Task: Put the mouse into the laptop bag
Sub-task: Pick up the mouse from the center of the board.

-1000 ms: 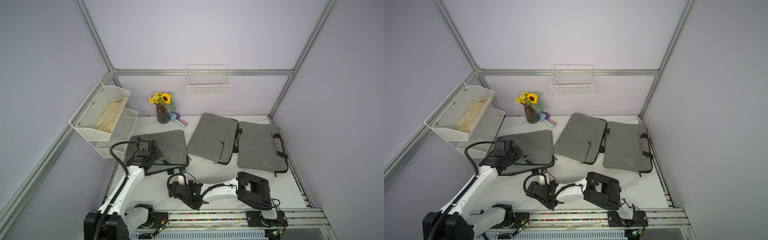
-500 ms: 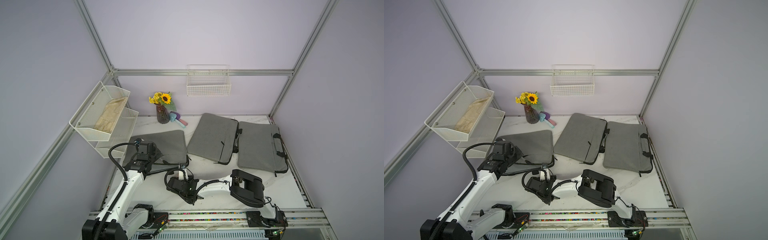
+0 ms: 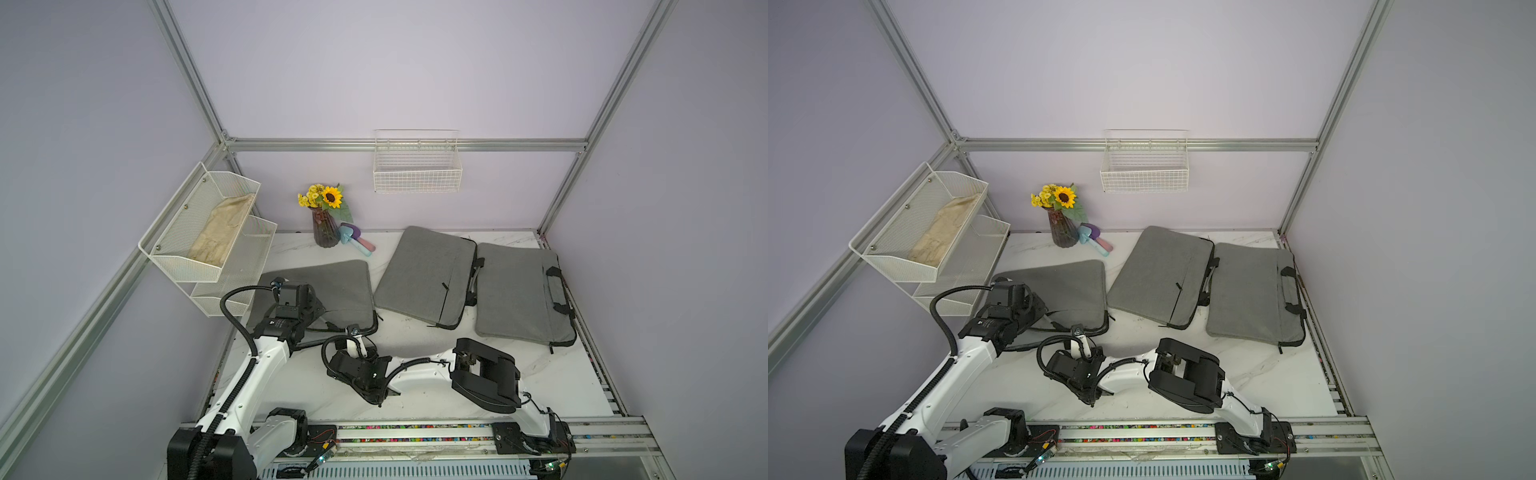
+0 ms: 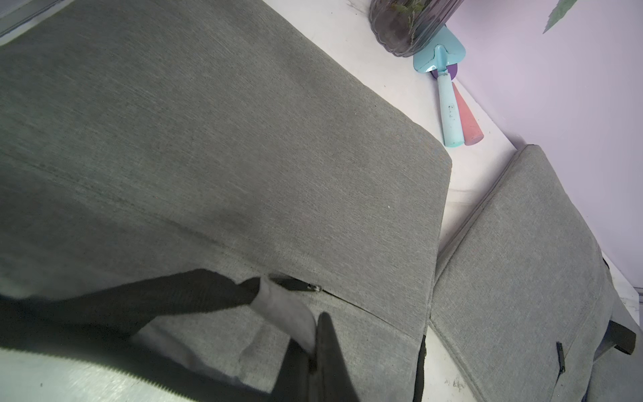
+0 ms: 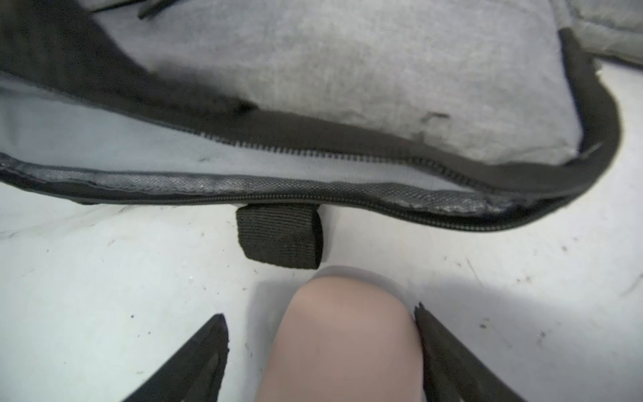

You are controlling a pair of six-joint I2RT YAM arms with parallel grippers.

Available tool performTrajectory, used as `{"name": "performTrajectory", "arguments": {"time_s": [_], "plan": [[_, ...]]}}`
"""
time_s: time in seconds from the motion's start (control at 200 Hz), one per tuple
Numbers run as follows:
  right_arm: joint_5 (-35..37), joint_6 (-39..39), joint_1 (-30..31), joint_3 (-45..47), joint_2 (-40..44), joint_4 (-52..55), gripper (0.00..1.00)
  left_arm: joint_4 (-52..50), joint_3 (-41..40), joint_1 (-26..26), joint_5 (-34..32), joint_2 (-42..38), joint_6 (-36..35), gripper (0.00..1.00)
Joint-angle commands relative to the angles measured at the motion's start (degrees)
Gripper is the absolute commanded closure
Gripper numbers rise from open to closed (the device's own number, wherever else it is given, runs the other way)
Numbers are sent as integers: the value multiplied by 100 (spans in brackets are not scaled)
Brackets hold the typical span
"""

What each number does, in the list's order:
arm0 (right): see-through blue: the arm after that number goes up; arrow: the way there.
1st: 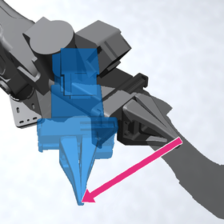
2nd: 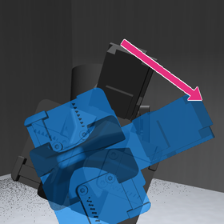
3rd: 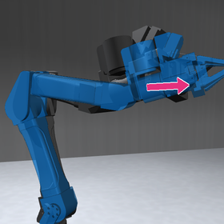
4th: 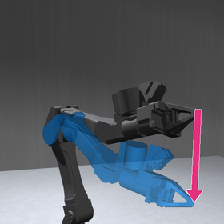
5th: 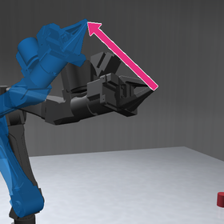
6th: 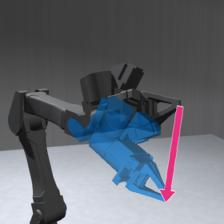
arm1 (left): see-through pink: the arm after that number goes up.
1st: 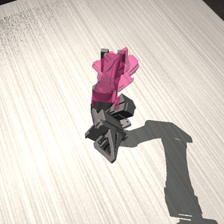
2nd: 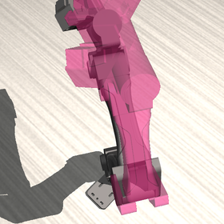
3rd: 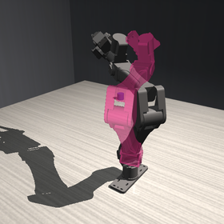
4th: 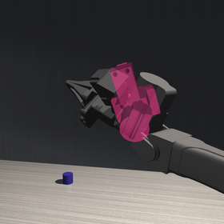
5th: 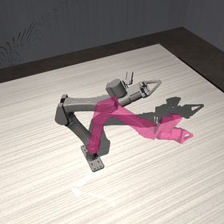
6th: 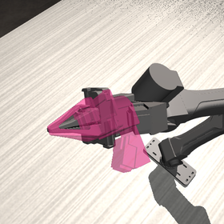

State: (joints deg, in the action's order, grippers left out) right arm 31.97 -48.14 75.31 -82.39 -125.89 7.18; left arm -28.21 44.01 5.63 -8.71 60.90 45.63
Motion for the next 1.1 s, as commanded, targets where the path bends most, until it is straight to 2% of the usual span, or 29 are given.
{"name": "performTrajectory", "arguments": {"time_s": [0.0,0.175,0.29,0.435,0.715,0.775,0.825,1.095], "plan": [[-781,-2,189,284,-414,605,18,363,-117,-27,102,-18,-80,100],[-210,-106,383,498,-249,1021,21,352,-125,-26,98,7,-58,100],[-297,-79,397,652,-258,899,27,365,-147,-36,130,34,-21,100],[-205,-259,377,412,-440,1221,31,377,-156,-54,171,70,-19,100],[-549,-302,305,239,-682,1251,29,388,-168,-110,214,132,7,100],[-586,-308,305,249,-701,1235,42,373,-165,-123,228,132,8,100],[-586,-336,300,316,-626,1205,51,363,-156,-132,230,125,16,100],[-492,31,225,851,465,742,51,387,-204,-159,312,29,35,100]]}}
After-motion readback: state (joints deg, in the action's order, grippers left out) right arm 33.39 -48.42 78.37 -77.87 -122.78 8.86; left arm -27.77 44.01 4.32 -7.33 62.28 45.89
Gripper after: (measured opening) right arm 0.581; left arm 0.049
